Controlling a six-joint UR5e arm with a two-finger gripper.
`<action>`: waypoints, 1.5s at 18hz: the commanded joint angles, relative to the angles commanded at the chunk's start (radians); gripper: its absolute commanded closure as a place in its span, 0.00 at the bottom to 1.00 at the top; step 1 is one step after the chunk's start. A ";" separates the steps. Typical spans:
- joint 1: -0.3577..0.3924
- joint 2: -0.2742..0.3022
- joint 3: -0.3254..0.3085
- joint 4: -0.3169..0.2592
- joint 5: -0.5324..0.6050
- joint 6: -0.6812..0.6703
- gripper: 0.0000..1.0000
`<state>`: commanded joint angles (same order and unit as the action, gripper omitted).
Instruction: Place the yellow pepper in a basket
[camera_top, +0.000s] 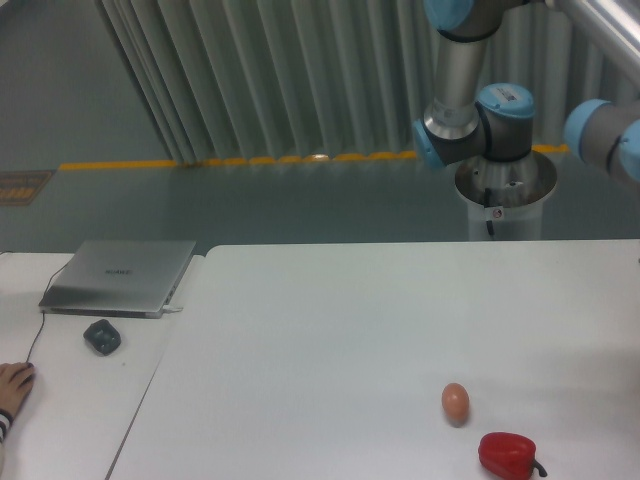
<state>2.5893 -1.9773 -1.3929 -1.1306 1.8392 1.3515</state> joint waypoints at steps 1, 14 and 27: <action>0.002 0.000 0.000 0.002 0.000 0.003 0.51; 0.034 0.008 -0.026 0.002 -0.002 0.003 0.07; -0.026 0.055 -0.023 -0.124 -0.239 -0.002 0.00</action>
<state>2.5633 -1.9221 -1.4158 -1.2545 1.6002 1.3499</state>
